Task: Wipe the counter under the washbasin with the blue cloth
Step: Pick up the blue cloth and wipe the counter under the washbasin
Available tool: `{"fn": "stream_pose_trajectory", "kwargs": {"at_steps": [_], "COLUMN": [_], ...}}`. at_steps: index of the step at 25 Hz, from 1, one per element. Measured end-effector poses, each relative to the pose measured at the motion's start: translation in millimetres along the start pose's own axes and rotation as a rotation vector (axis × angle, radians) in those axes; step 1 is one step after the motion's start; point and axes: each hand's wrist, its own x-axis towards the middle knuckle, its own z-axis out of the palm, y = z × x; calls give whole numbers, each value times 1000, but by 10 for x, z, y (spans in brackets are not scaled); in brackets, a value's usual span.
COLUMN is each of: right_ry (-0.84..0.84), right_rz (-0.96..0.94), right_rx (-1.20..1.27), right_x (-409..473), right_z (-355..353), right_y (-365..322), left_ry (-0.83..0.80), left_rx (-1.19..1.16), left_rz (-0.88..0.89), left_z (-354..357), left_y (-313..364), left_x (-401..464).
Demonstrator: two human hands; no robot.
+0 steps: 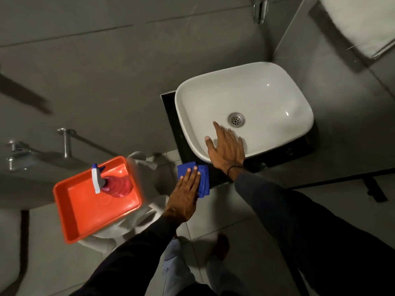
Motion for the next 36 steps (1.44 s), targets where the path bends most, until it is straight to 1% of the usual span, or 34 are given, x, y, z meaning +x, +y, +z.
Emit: {"fn": "stream_pose_trajectory", "kwargs": {"at_steps": [3, 5, 8, 9, 10, 12, 15, 19, 22, 24, 27, 29, 31, 36], "right_ry": [57, 117, 353, 409, 418, 333, 164, 22, -85, -120, -115, -116, -126, -175], "right_rz": [-39, -130, -298, -319, -321, -291, -259, -360, -300, -258, -259, -279, -316, -365], "right_rx": [90, 83, 108, 121, 119, 67, 2, -69, -111, -141, -174, -164, -158, -142], "right_x": [-92, -204, -569, -720, -900, -1217, -1444, -1376, -1285, -1297, -1324, -1331, -1307, -1267], "right_z": [-63, -145, -184, -131, -33, 241, 645, 975, 1104, 1186, 1274, 1269, 1239, 1159], "right_y": [-15, 33, 280, 375, 448, 486, 312, -79, -269, -280, -200, -149, -92, 86], "left_ry": [6, -14, -20, -26, -31, 19, 104, 204, 218, 214, 172, 102, 67, 86], "left_rx": [59, 59, 55, 12, -39, -85, -67, -11, 57, 99, 117, 120, 168, 202], "left_rz": [-48, -57, -25, -6, 17, 27, 21, 157, 282, 350, 416, 392, 357, 334], "left_z": [1, -52, -144, -201, -269, -418, -697, -1184, -1526, -1664, -1734, -1689, -1629, -1589], "left_y": [193, 274, 299, 252, 178, -29, -390, -619, -627, -556, -426, -375, -379, -362], "left_x": [-77, -112, -165, -161, -171, -199, -180, -15, 221, 378, 584, 659, 690, 682]}}
